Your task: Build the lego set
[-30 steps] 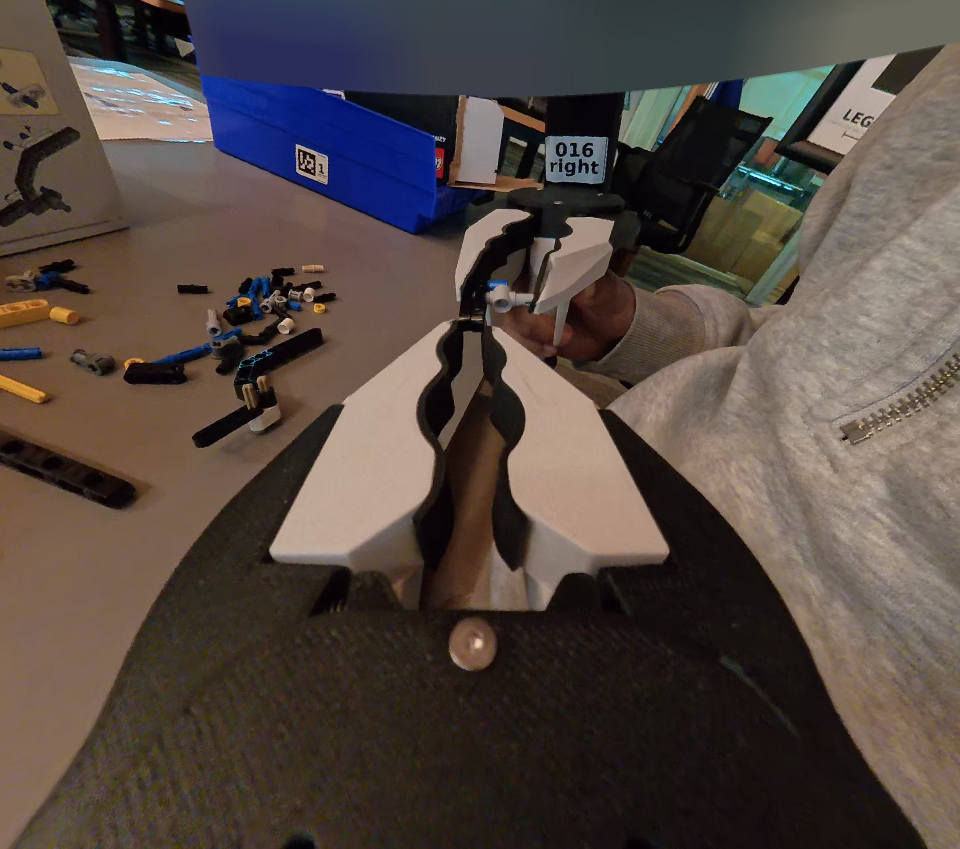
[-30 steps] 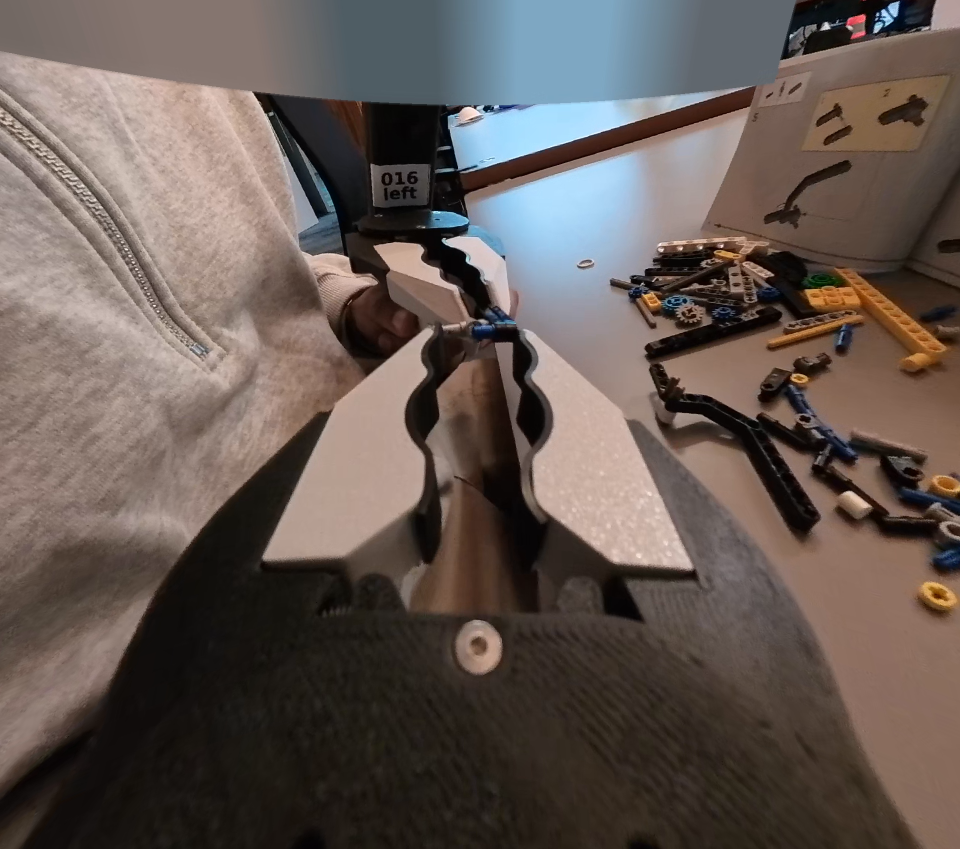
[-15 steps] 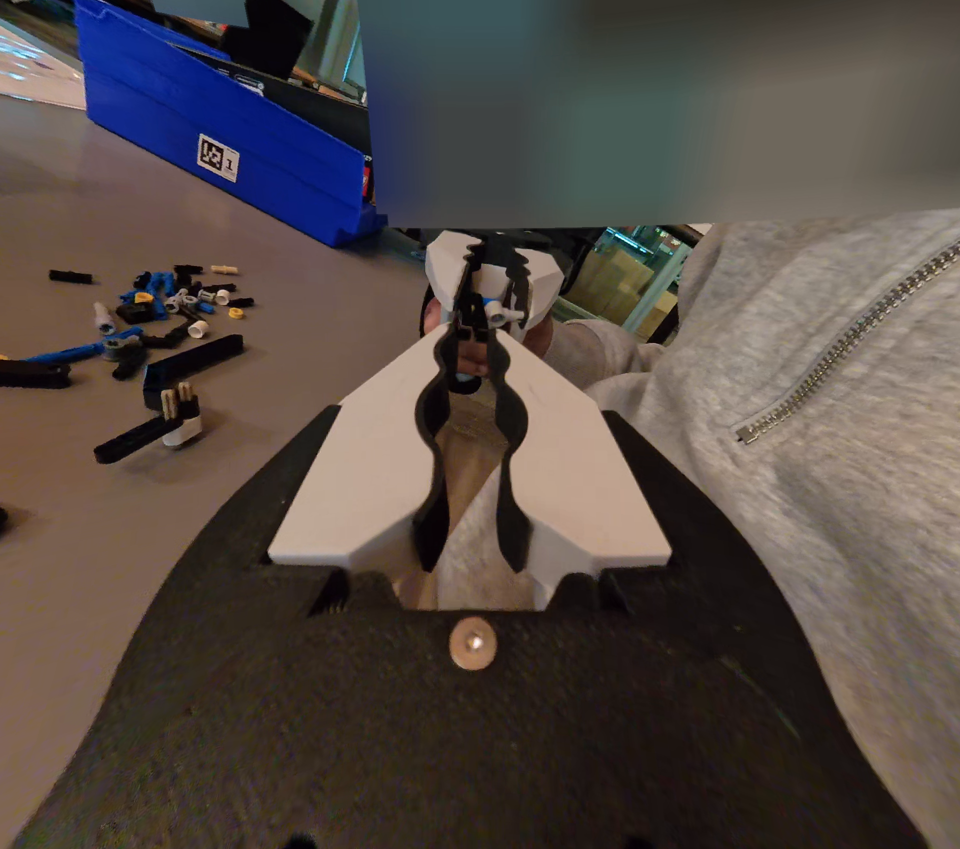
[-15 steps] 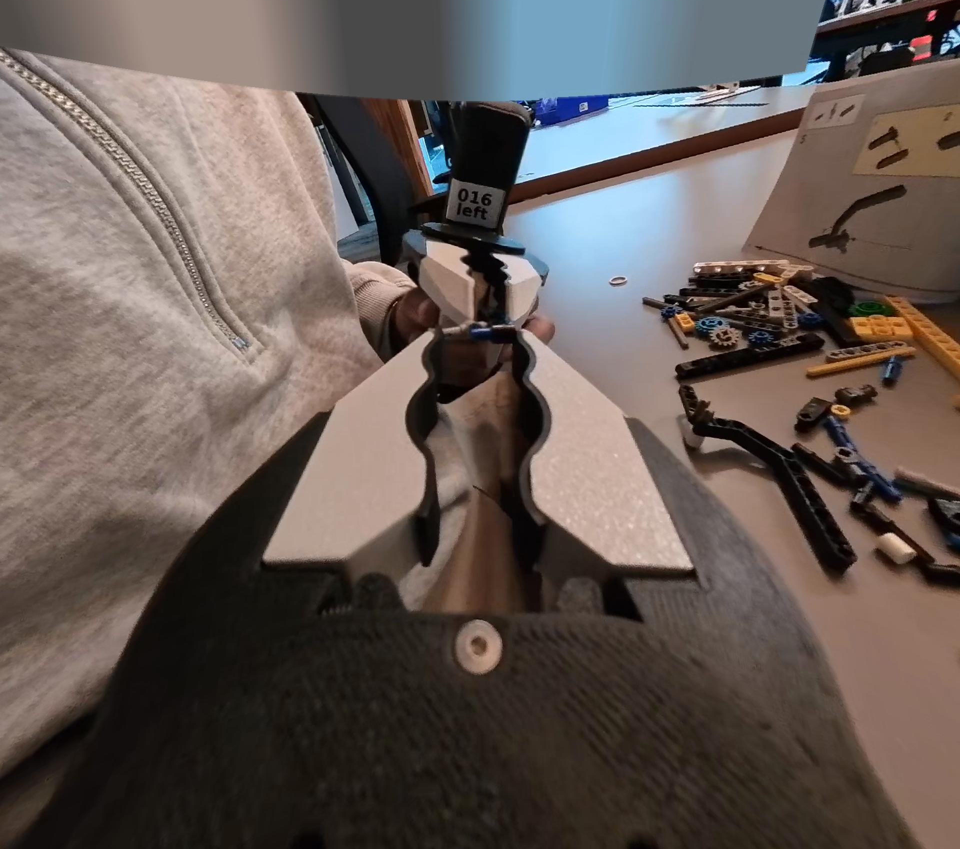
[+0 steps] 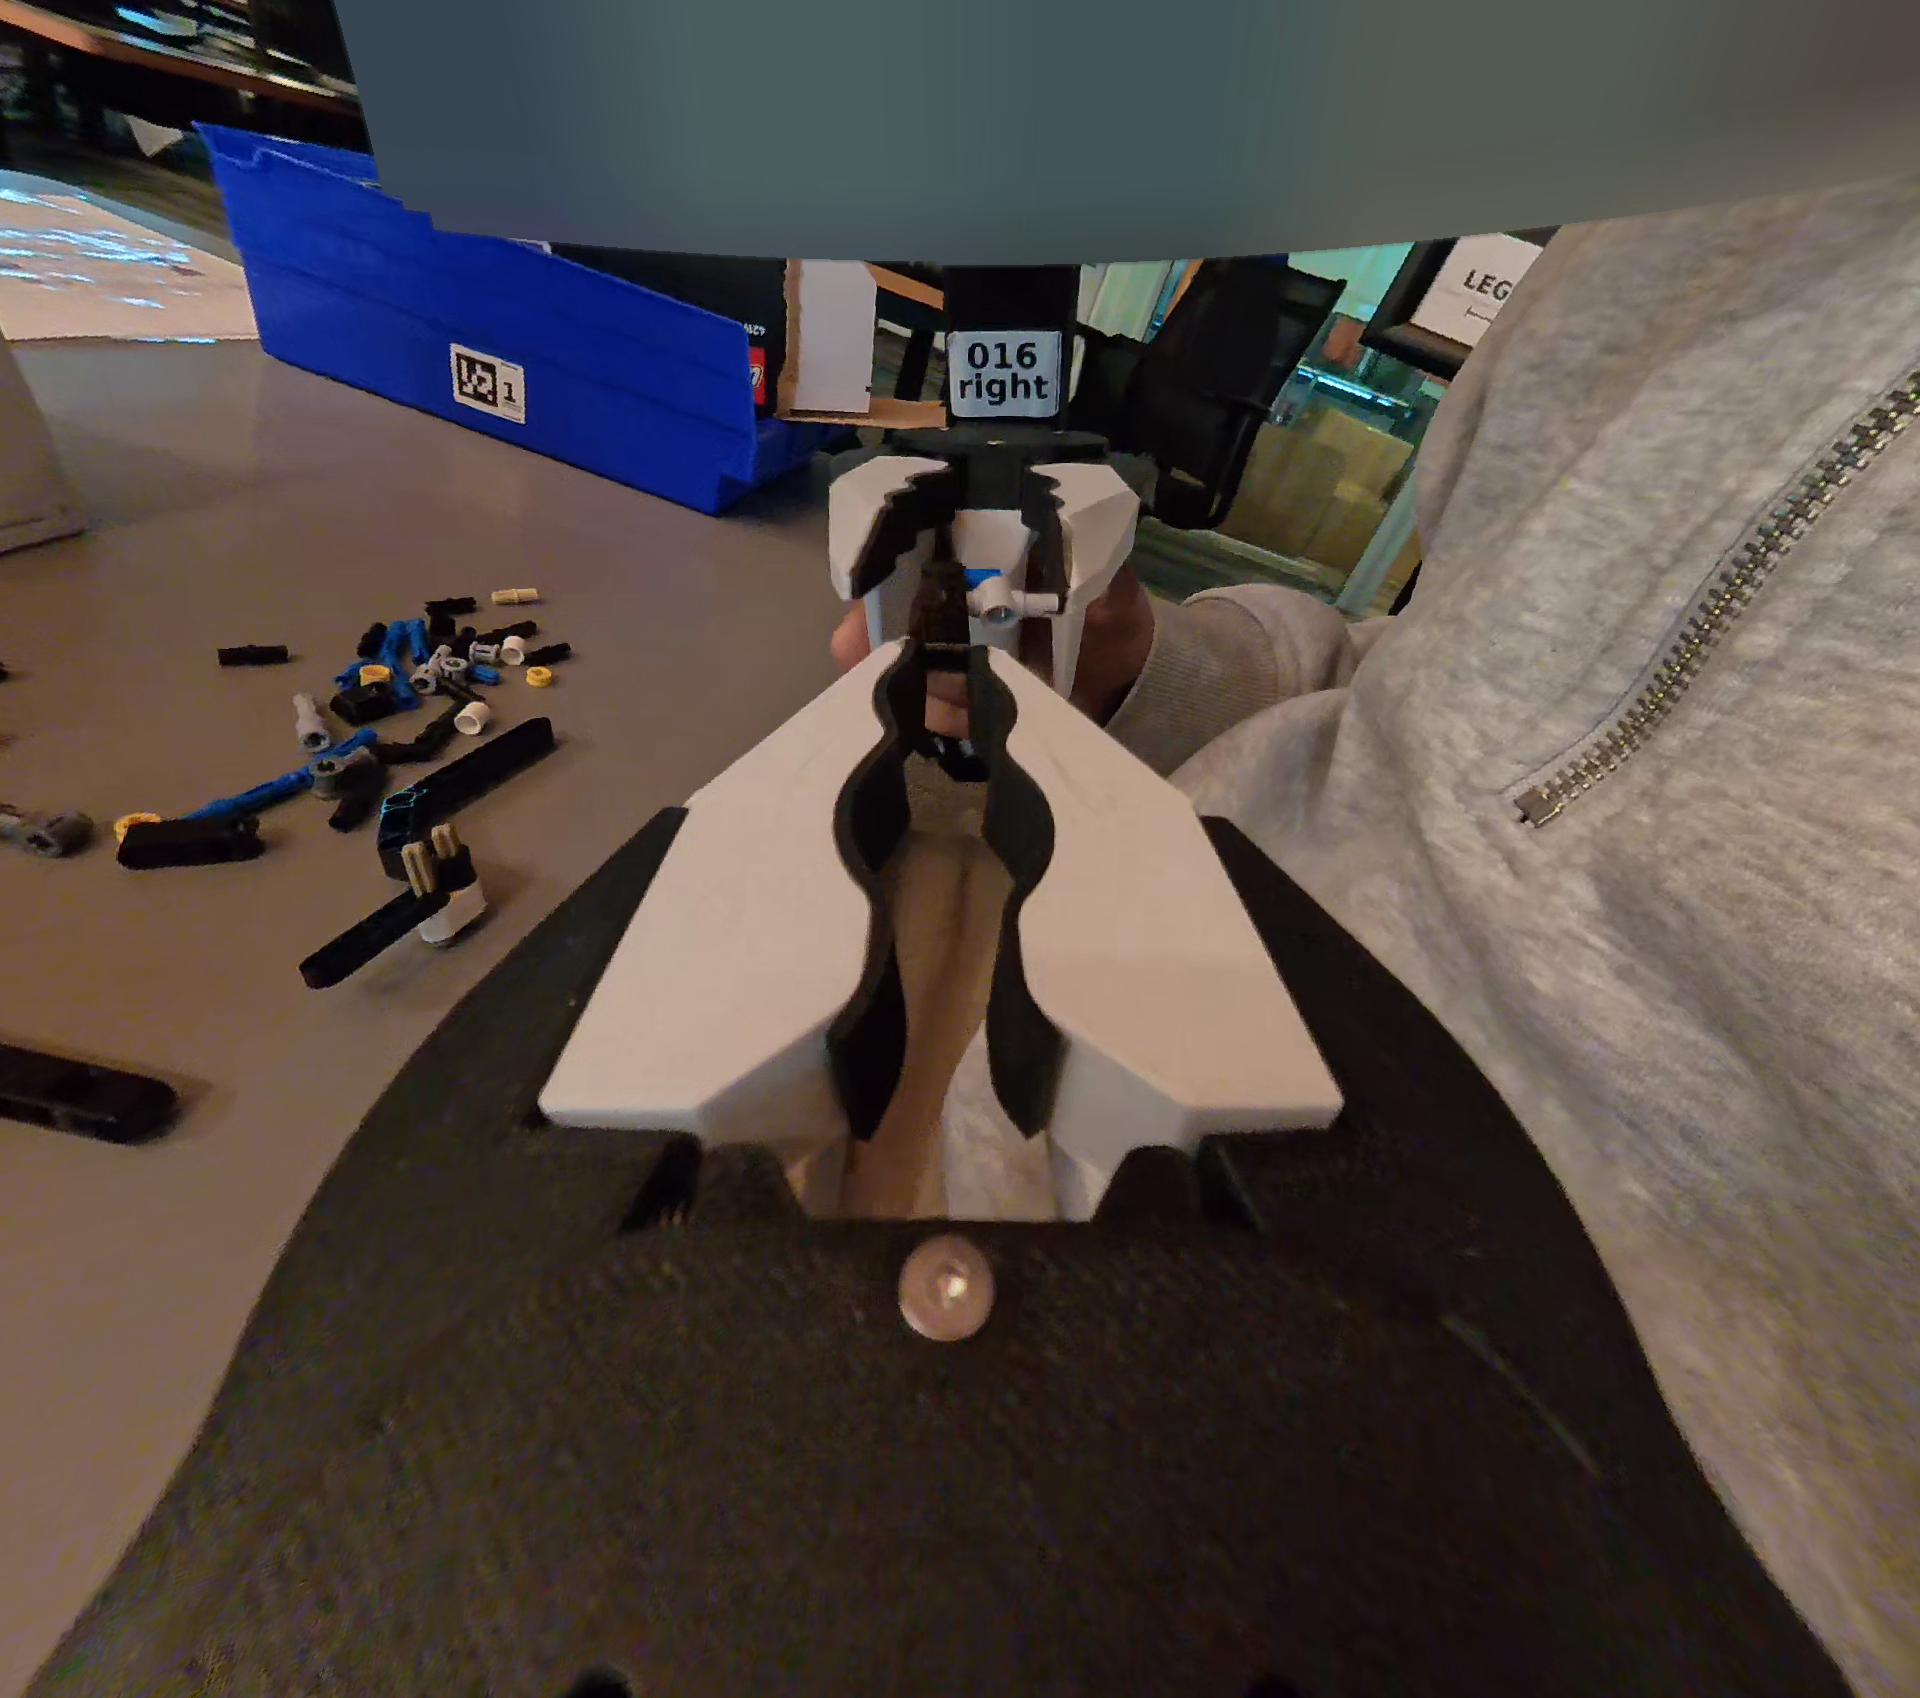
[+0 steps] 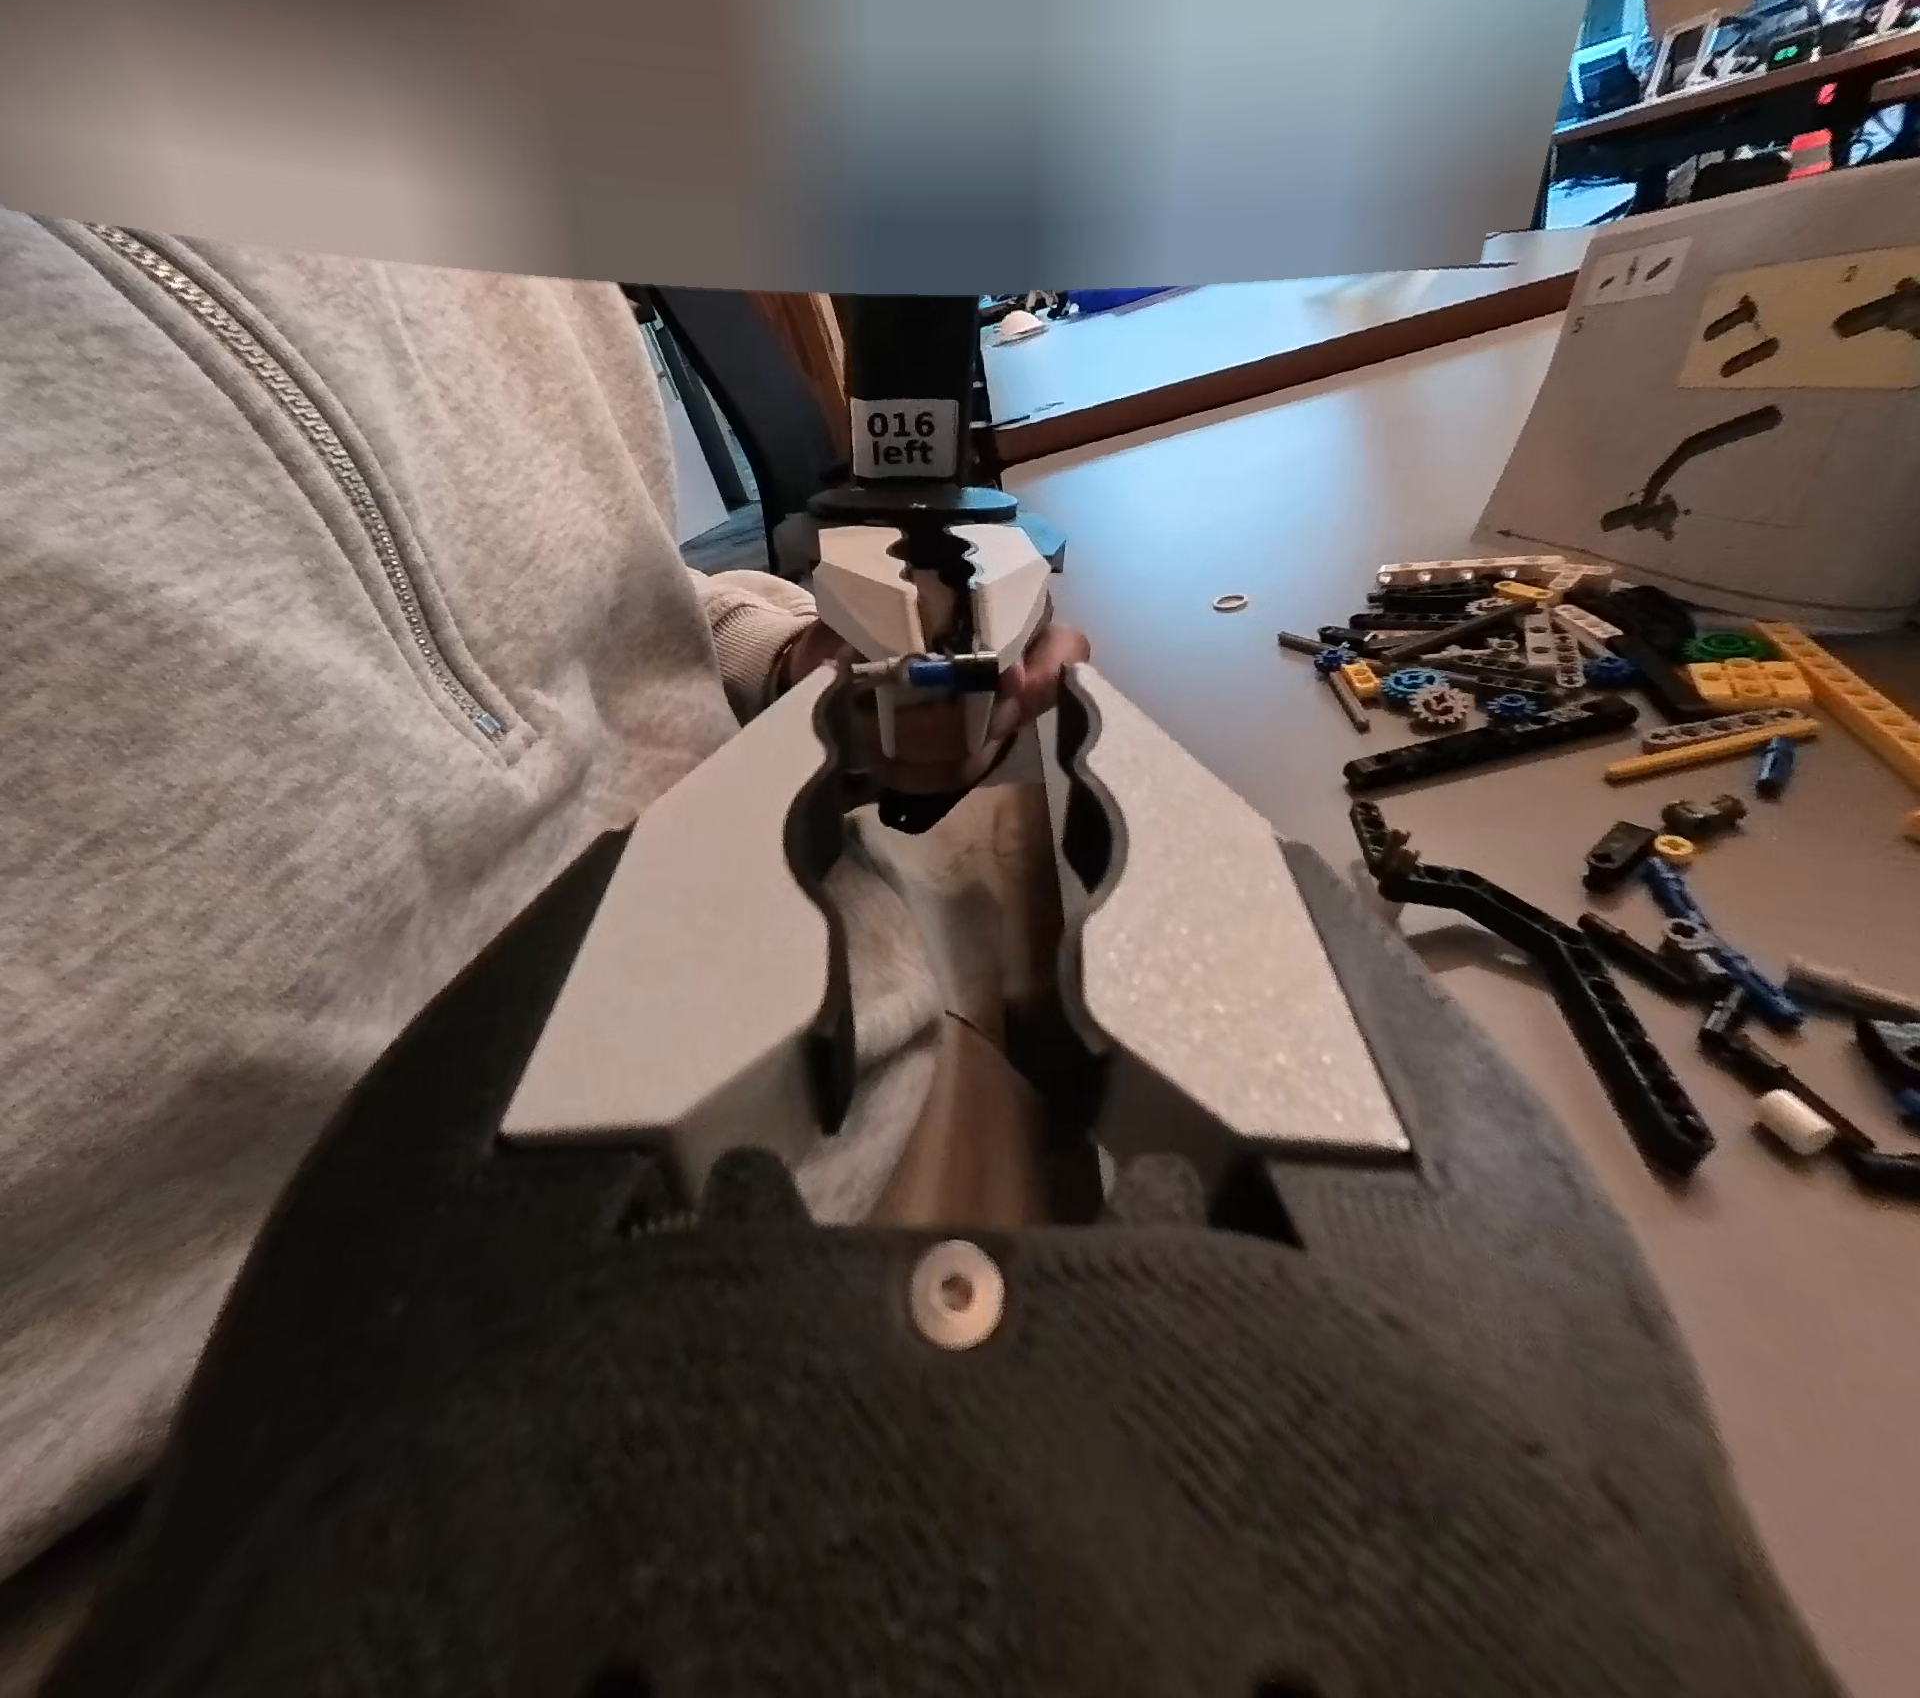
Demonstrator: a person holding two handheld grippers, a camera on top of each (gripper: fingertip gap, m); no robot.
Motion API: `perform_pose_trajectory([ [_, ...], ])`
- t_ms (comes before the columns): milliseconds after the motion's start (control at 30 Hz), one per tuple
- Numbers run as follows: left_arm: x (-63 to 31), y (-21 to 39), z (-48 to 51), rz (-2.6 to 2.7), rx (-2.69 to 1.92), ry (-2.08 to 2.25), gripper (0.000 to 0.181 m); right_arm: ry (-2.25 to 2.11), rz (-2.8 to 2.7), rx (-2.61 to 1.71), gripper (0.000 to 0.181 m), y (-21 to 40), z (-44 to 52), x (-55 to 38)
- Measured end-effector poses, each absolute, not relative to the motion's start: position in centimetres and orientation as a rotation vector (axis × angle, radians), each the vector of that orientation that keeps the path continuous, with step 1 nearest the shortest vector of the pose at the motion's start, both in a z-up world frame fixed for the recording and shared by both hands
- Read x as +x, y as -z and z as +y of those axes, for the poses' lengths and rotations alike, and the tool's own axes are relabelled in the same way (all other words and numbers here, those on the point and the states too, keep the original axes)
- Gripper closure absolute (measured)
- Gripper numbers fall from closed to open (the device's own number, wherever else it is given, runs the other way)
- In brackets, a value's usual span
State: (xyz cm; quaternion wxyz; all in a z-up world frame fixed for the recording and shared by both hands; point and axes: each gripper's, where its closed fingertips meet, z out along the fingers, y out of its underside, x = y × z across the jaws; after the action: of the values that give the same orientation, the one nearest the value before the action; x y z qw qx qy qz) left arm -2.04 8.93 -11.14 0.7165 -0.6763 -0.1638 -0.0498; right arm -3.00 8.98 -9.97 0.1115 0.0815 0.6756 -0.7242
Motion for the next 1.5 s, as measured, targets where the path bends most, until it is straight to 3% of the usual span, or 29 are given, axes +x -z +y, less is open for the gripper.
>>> perform_pose_trajectory([
  [267, -2.1, 11.6, 9.0, -0.337, -1.556, 0.015, 0.173, 2.240, 2.051, 0.207, 0.154, 9.4, 9.3, -3.2],
  [500, -2.7, 11.9, 8.7, -0.373, -1.561, 0.024, 0.173, 2.194, 2.116, 0.164, 0.133, 9.8, 9.3, -2.8],
  [833, -1.7, 13.4, 9.1, -0.237, -1.713, -0.042, 0.173, 2.043, 2.459, -0.022, 0.152, 12.5, 8.3, -1.7],
  [1500, -1.2, 14.3, 9.4, -0.209, -1.787, -0.062, 0.173, 1.912, 2.539, -0.047, 0.154, 13.7, 8.6, -1.3],
])
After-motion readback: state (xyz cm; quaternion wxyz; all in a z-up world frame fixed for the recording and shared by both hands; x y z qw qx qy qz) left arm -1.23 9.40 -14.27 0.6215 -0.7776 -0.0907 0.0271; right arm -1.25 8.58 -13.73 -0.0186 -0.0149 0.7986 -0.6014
